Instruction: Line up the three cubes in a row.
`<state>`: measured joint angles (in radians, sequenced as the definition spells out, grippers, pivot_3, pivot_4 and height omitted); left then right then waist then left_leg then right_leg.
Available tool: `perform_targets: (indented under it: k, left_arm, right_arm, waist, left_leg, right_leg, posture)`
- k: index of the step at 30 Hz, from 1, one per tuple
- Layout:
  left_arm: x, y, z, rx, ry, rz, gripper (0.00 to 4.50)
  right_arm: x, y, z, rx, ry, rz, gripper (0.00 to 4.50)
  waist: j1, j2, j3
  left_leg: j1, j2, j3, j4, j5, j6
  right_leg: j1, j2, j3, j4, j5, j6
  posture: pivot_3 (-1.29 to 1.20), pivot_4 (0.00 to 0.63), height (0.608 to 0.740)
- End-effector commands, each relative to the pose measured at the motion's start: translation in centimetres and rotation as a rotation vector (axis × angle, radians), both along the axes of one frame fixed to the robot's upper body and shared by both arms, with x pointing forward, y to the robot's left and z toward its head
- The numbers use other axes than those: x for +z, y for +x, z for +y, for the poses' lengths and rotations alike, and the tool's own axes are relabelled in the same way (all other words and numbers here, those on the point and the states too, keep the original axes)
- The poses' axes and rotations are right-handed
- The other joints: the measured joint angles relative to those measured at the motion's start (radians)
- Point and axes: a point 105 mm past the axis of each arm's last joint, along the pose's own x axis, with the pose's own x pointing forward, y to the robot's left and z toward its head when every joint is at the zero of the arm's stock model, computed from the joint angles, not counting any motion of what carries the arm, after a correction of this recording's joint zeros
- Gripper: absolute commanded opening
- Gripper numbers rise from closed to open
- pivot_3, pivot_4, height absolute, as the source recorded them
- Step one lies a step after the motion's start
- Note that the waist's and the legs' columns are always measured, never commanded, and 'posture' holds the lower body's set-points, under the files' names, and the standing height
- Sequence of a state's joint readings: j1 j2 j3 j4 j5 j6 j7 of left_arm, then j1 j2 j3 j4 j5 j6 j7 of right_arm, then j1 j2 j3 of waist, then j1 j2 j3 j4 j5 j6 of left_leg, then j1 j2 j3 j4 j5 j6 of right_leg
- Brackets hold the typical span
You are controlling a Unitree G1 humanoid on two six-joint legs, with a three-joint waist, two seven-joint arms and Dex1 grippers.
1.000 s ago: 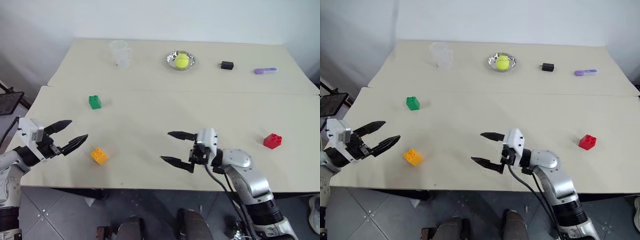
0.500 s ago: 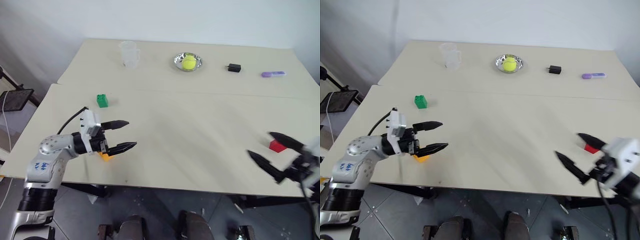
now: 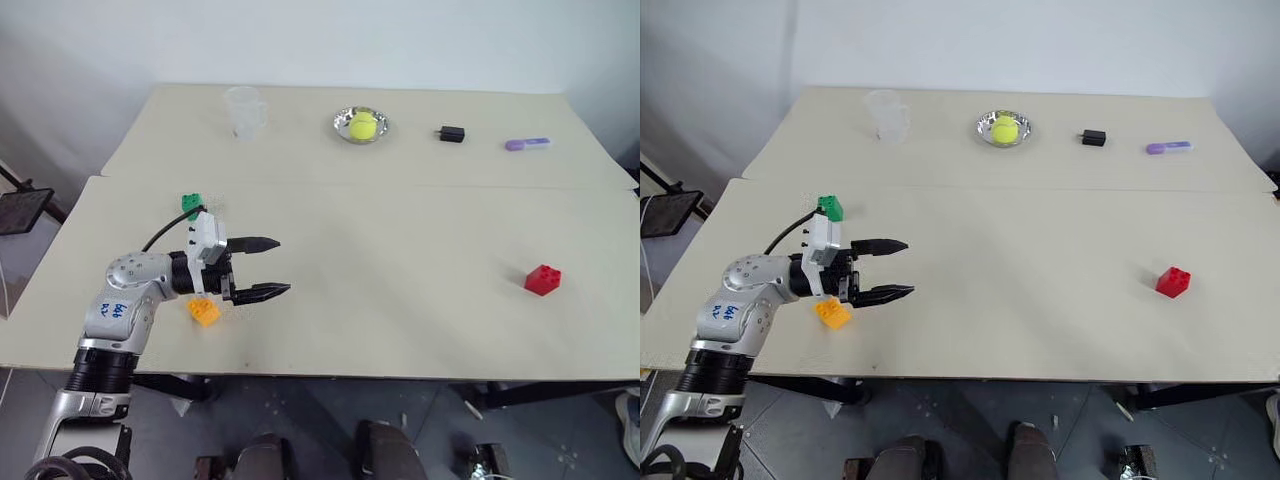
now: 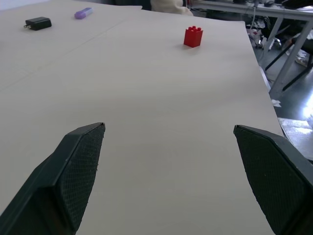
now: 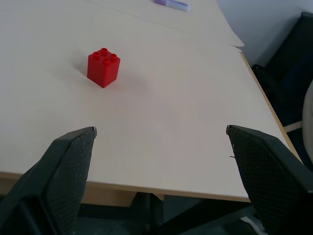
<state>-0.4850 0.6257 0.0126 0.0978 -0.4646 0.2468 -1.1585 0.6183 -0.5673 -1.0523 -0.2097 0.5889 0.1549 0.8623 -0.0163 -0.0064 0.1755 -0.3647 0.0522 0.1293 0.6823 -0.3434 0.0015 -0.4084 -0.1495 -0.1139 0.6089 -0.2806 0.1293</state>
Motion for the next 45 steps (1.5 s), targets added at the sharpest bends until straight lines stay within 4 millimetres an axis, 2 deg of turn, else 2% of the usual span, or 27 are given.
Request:
perform_targets:
  k: [1, 3, 8, 12, 15, 19, 21, 26, 29, 31, 32, 36, 39, 42, 45]
  left_arm:
    - [1.1, 0.0, -0.2, -0.016, -0.010, -0.053, 4.50]
    - [1.1, -0.1, -0.4, -0.022, -0.012, -0.057, 4.50]
    - [1.0, -0.2, -0.8, -0.036, -0.011, -0.065, 4.50]
    - [1.0, -0.5, -1.8, -0.071, -0.009, -0.069, 4.50]
    - [0.9, -0.9, -1.9, -0.084, 0.002, -0.069, 4.50]
    - [0.9, -1.2, -1.8, -0.083, 0.009, -0.069, 4.50]
    - [1.0, -1.5, -1.4, -0.067, 0.014, -0.070, 4.50]
    - [1.2, -1.6, -0.7, -0.037, 0.030, -0.074, 4.50]
    - [1.4, -1.5, -0.5, -0.029, 0.036, -0.078, 4.50]
    - [1.5, -1.5, -0.4, -0.025, 0.038, -0.081, 4.50]
    - [1.5, -1.4, -0.4, -0.022, 0.039, -0.084, 4.50]
    - [1.4, -1.4, 0.1, 0.004, 0.042, -0.089, 4.50]
    - [1.1, -1.5, 0.6, 0.025, 0.045, -0.083, 4.50]
    - [0.8, -1.5, 1.0, 0.048, 0.043, -0.075, 4.50]
    - [0.6, -1.5, 1.2, 0.065, 0.040, -0.067, 4.50]
  right_arm:
    - [2.3, 3.3, 1.6, 0.178, -0.026, 0.050, 4.46]
    - [2.0, 4.5, 1.8, 0.244, -0.052, 0.129, 4.46]
    - [2.2, 9.2, 1.7, 0.390, -0.146, 0.249, 4.46]
    - [1.4, 14.9, 1.9, 0.480, -0.208, 0.328, 4.46]
    - [0.7, 17.3, 2.0, 0.520, -0.221, 0.358, 4.46]
    - [0.2, 18.9, 1.8, 0.532, -0.234, 0.385, 4.46]
    - [-0.9, 19.3, 2.0, 0.556, -0.242, 0.459, 4.46]
    - [-1.8, 19.8, 1.7, 0.551, -0.258, 0.545, 4.46]
    - [-1.9, 20.3, 2.0, 0.564, -0.256, 0.543, 3.89]
    - [-1.7, 20.6, 2.4, 0.581, -0.252, 0.526, 3.33]
    - [-1.6, 20.8, 2.7, 0.594, -0.249, 0.515, 2.89]
    - [-0.9, 21.4, 5.2, 0.736, -0.230, 0.457, 1.54]
    - [-0.2, 21.4, 8.9, 0.937, -0.164, 0.478, 1.52]
    - [0.1, 21.5, 14.0, 1.121, -0.205, 0.510, 1.52]
    - [-0.3, 22.0, 18.5, 1.183, -0.250, 0.547, 1.52]
  waist:
    - [-0.010, 0.000, 0.000]
    - [-0.009, -0.001, 0.000]
    - [-0.007, -0.001, 0.000]
    - [-0.011, -0.002, 0.002]
    - [-0.011, -0.001, 0.002]
    - [-0.005, -0.001, 0.002]
    - [-0.009, -0.001, 0.002]
    - [-0.012, -0.001, 0.002]
    - [-0.012, 0.000, 0.002]
    - [-0.014, 0.000, 0.002]
    - [-0.014, 0.000, 0.002]
    - [-0.014, 0.000, 0.002]
    - [-0.016, 0.000, 0.002]
    - [-0.015, 0.001, 0.002]
    - [-0.014, 0.001, 0.002]
  left_leg:
    - [0.000, 0.000, 0.001, 0.000, 0.000, 0.001]
    - [0.001, 0.000, 0.002, 0.000, 0.000, 0.002]
    - [-0.001, -0.001, 0.002, 0.000, 0.000, 0.001]
    - [-0.003, -0.001, 0.009, 0.003, 0.000, 0.002]
    - [-0.003, -0.001, 0.010, 0.003, 0.001, 0.002]
    - [-0.005, -0.001, 0.009, 0.002, 0.001, 0.002]
    - [-0.006, -0.001, 0.009, 0.002, 0.000, 0.002]
    - [-0.006, 0.000, 0.010, 0.002, 0.000, 0.002]
    - [-0.005, 0.000, 0.011, 0.002, 0.000, 0.002]
    - [-0.005, 0.000, 0.011, 0.002, 0.000, 0.002]
    - [-0.005, 0.000, 0.011, 0.002, 0.000, 0.002]
    - [-0.005, 0.000, 0.011, 0.002, 0.000, 0.002]
    - [-0.005, 0.000, 0.011, 0.002, 0.000, 0.002]
    - [-0.005, 0.001, 0.011, 0.003, 0.000, 0.001]
    - [-0.004, 0.001, 0.011, 0.004, 0.000, 0.001]
  right_leg:
    - [0.000, 0.000, 0.001, 0.000, 0.000, 0.000]
    - [0.000, 0.000, 0.003, 0.000, 0.000, 0.000]
    - [-0.001, 0.000, 0.001, 0.001, 0.001, 0.000]
    - [-0.002, -0.001, 0.001, 0.000, 0.002, 0.002]
    - [-0.003, -0.001, 0.002, -0.001, 0.003, 0.002]
    - [-0.005, 0.000, -0.001, 0.001, 0.003, 0.003]
    - [-0.005, 0.000, -0.001, -0.001, 0.004, 0.004]
    - [-0.004, 0.000, 0.000, -0.001, 0.004, 0.004]
    - [-0.004, 0.000, 0.001, -0.001, 0.004, 0.004]
    - [-0.004, 0.000, 0.001, -0.001, 0.004, 0.004]
    - [-0.004, 0.000, 0.001, -0.001, 0.004, 0.004]
    - [-0.005, 0.000, 0.001, 0.000, 0.004, 0.004]
    - [-0.005, 0.000, 0.001, 0.000, 0.004, 0.004]
    - [-0.005, 0.000, 0.001, 0.002, 0.004, 0.004]
    - [-0.006, 0.000, 0.001, 0.004, 0.004, 0.004]
  posture:
    - [0.00, 0.150, 0.740]
    - [0.00, 0.150, 0.740]
    - [0.00, 0.150, 0.740]
    - [0.00, 0.150, 0.740]
    - [0.00, 0.150, 0.740]
    - [0.00, 0.150, 0.740]
    - [0.00, 0.150, 0.740]
    - [0.00, 0.150, 0.740]
    - [0.00, 0.150, 0.740]
    - [0.00, 0.150, 0.740]
    - [0.00, 0.150, 0.740]
    - [0.00, 0.150, 0.740]
    - [0.00, 0.150, 0.740]
    - [0.00, 0.150, 0.740]
    - [0.00, 0.150, 0.740]
